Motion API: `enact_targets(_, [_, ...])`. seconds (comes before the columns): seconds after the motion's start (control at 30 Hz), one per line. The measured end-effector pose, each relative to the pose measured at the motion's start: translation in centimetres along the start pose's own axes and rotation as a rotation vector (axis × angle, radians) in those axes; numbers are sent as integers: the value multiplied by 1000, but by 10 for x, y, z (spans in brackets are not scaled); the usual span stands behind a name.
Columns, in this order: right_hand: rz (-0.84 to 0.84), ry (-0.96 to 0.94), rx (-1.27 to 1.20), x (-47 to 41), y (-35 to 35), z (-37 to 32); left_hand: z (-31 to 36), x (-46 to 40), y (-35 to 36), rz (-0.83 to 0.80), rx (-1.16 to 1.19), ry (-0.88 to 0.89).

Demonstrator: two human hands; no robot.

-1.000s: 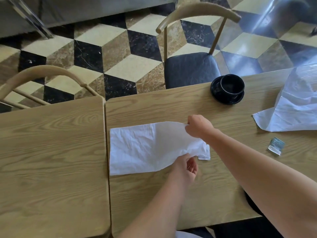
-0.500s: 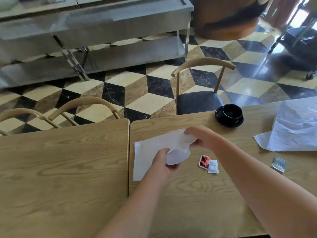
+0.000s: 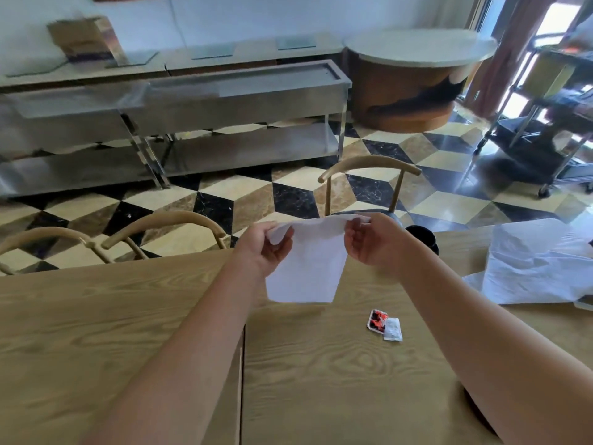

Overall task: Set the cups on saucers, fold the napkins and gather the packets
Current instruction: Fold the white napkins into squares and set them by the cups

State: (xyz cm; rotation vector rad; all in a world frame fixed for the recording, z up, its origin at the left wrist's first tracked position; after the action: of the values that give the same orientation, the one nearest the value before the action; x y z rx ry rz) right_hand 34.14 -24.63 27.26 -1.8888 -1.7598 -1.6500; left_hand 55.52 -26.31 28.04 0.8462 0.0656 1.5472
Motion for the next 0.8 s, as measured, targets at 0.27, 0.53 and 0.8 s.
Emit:
enact_targets(0.27, [-19,1,50,9,-1,16,-7,13,-20,59,-77,-48])
enact_targets(0.53, [-10,37,162,1,-5,2,3,5,-27,61,95,-41])
enact_targets(0.8, [31,58,177,-21,-3,-8,10,-20,-30,-6,81,-124])
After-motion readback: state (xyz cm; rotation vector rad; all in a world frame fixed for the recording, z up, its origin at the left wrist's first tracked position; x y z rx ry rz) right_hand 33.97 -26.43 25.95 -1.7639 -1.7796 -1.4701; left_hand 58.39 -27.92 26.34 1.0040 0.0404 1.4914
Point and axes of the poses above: each hand's wrist, its own x-axis away from the middle knuckle, its own y-axis out of the palm, z = x × y, the point moved 5 cm from there along -x, towards the middle knuckle, and after that the axes turned 7 degrees about y, right-handed, at the moved point
